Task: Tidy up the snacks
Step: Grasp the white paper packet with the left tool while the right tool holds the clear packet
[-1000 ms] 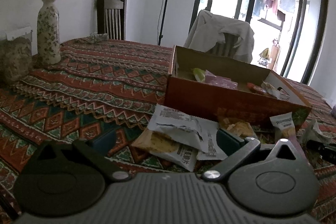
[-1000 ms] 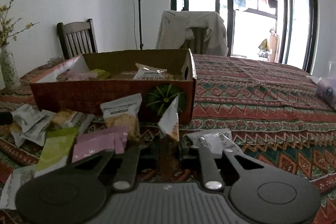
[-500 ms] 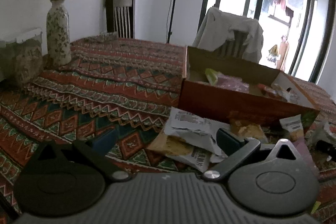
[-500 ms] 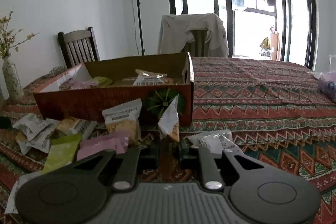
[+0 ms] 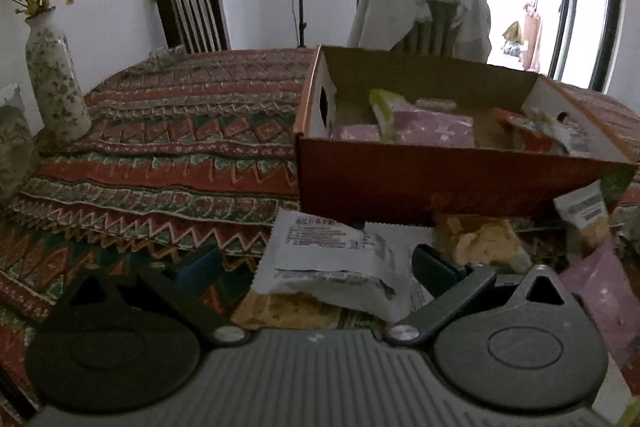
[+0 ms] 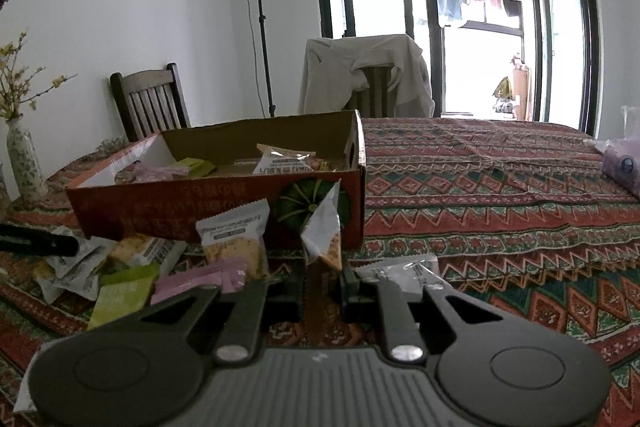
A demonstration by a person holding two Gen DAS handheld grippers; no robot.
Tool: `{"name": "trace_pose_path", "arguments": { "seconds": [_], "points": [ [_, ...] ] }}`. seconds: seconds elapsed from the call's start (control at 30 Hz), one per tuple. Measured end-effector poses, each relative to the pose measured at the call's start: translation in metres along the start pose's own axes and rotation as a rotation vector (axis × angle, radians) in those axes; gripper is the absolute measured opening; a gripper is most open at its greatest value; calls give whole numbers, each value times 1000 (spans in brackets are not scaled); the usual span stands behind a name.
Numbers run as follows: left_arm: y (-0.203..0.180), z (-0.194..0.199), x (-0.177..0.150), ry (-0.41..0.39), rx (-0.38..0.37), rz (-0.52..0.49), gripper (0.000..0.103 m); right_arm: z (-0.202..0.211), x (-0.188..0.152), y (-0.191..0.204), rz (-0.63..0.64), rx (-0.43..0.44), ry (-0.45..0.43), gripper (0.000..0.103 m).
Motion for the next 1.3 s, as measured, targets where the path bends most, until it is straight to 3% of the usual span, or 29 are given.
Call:
{"name": "trace_pose_path", "arguments": {
  "seconds": [0.17,0.23,0.5,0.57,0.87,1.03,1.3],
  "points": [
    [-5,-7,-3,10,2,-17,100,-1,0,0,-6,10,1,15],
    [-6,-7,-3,8,-3,-17,84,-1,-1,0,-8,12,1,15],
    [-2,-2,-6,3,-7,1,72,-1,0,0,-8,13,0,15],
    [1,2,-5,-11,-3,6,58,-1,0,0,-7,12,0,15],
    [6,22,2,-76,-1,15,39,1,1,2,9,3,-11,15],
    [8,39,10,-121,-13,24,20,3,2,3,17,-1,-27,15],
    [8,63,19,-188,-26,24,16,14,9,10,44,-1,-69,15]
  ]
}}
Point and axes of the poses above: each gripper's, at about its wrist camera, not at the fingertips, and z roughly against the way its jaws point, y to its left, x to its top, the point moved 9 cm from there along -z, roughly the way its jaws point, and after that the axes turned 5 degrees about x, right-handed, at the moved point
